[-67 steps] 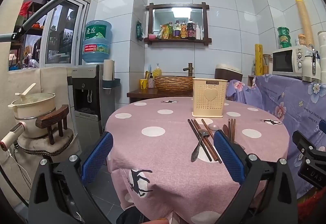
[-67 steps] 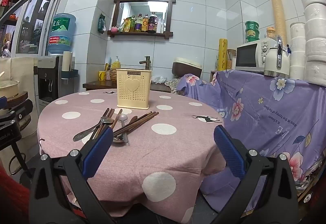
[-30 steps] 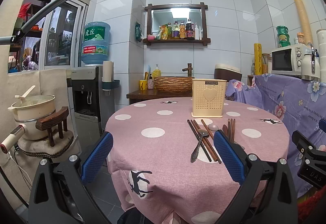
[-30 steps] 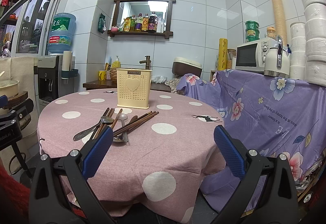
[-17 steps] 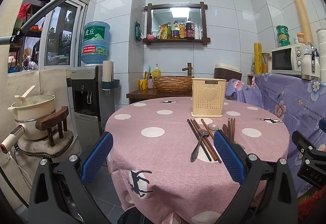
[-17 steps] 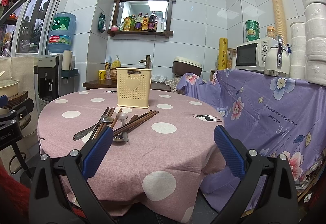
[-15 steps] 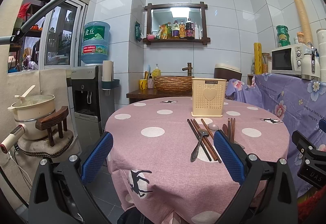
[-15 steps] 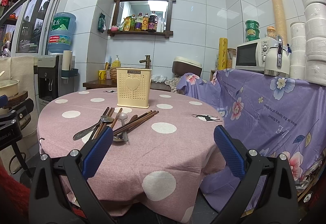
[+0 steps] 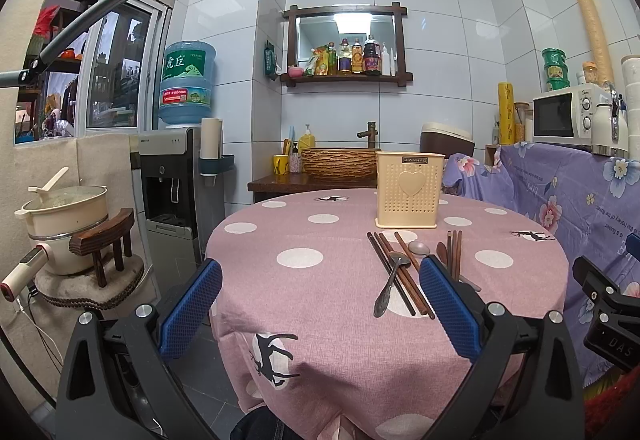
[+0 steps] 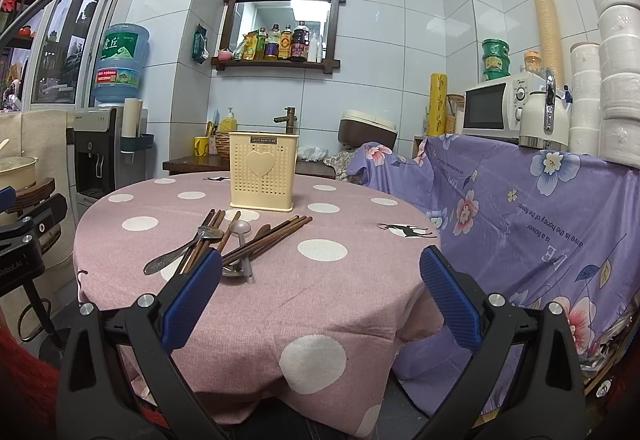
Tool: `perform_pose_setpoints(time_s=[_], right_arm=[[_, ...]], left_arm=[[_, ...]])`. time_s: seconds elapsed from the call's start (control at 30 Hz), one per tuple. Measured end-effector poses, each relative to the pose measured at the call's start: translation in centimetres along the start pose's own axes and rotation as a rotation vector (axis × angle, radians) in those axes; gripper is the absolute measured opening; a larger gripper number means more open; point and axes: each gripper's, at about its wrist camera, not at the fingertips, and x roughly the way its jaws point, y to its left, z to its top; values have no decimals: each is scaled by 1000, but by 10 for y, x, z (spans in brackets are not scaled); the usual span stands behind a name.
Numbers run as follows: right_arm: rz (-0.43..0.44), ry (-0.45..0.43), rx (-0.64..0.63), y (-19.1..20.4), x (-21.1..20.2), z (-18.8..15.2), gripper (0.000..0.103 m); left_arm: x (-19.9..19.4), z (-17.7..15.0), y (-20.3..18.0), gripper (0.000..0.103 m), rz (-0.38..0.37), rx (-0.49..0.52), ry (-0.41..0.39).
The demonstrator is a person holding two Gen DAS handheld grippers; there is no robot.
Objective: Organize utensils
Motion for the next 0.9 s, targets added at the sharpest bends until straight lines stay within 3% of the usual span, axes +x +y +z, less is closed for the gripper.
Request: perform_pose_setpoints(time_s=[0.67,0.9], right_arm=[[-2,18,2,0,6,-4,98],[-5,61,7,-4,30,-5,98]], left_arm=[[9,-8,1,98,-9,4,17],[34,-10,5,98,-28,3,80]])
